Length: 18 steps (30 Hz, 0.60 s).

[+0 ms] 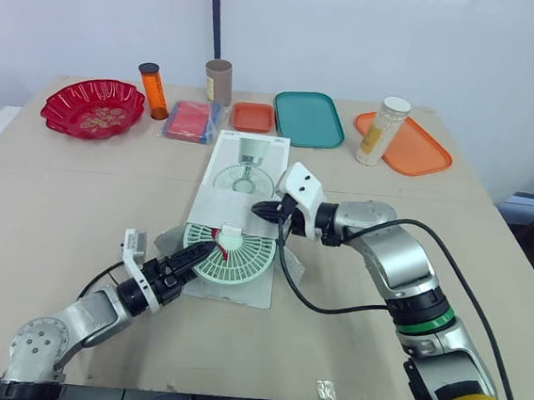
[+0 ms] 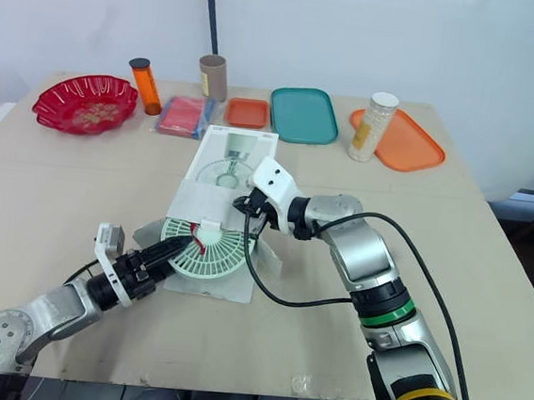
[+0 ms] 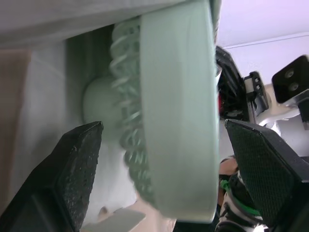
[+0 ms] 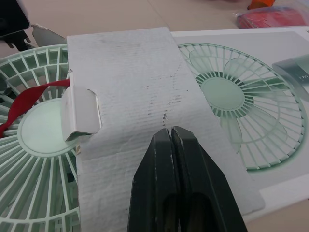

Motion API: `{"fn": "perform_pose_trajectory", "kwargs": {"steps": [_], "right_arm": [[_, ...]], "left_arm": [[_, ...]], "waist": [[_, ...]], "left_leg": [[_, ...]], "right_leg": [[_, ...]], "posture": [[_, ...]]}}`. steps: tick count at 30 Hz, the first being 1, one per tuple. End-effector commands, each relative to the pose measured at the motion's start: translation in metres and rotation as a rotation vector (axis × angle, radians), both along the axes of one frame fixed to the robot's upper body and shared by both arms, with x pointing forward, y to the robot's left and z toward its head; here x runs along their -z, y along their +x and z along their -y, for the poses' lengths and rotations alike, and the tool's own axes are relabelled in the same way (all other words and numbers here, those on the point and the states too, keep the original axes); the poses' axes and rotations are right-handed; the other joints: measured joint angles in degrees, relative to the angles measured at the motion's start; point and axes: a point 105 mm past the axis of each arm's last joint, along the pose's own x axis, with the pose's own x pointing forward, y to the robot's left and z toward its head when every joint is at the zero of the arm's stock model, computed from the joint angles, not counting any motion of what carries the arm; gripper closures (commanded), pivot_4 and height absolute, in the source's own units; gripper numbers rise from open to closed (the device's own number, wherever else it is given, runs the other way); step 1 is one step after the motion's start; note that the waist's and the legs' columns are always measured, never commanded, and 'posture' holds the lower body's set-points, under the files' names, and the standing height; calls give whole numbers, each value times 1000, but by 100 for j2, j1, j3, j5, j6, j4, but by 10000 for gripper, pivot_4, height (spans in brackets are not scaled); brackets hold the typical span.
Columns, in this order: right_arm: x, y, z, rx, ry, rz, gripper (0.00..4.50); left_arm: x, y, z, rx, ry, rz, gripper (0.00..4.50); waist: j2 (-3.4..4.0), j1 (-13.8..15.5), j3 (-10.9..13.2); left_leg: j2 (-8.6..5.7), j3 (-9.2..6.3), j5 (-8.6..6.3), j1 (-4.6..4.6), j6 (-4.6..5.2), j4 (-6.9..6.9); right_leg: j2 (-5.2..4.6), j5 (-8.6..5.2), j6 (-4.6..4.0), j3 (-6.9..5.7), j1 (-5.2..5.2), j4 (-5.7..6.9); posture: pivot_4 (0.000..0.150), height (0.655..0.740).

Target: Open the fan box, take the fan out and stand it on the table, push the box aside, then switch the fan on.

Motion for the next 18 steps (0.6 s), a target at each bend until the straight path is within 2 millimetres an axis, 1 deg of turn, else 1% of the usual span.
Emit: {"fn": "perform_pose_trajectory", "kwargs": {"steps": [1,3,4,5,13,18], "right_arm": [[4,0,2,12,-22,-5,45000],[4,1,3,13,-21,-5,45000],[4,1,3,14,-21,-5,45000],[4,1,3,14,-21,-4,45000],[4,1,0,6,-20,0,45000],[5,1,-1,1,-25,4,45000]], "left_arm": [[-6,1,1,-8,-14,17,16288],[-4,-1,1,-3,1,13,23526],[-3,-2,1,-1,4,10,26218],[-2,-4,1,-1,7,7,27887],[8,-17,-7,-26,26,-33,27926],[16,-33,-11,-35,27,-77,27926]], "waist": [[0,-2,0],[-1,0,0],[-1,-3,-1],[-1,-3,0],[-1,-7,0],[-1,-11,0]], "left_leg": [[0,0,0,0,0,0],[0,0,0,-1,0,0],[0,0,0,0,0,0],[1,0,0,2,0,0],[1,0,-1,2,-1,0],[2,2,-2,3,-2,0]], "right_leg": [[0,0,0,0,0,0],[0,0,1,0,-1,0],[0,0,1,0,0,0],[1,0,0,0,1,0],[1,-1,1,1,0,0],[1,-2,0,3,0,0]], "posture": [[1500,7400],[1500,7400],[1500,7400],[1500,7400],[1500,7400],[1500,7400]]}}
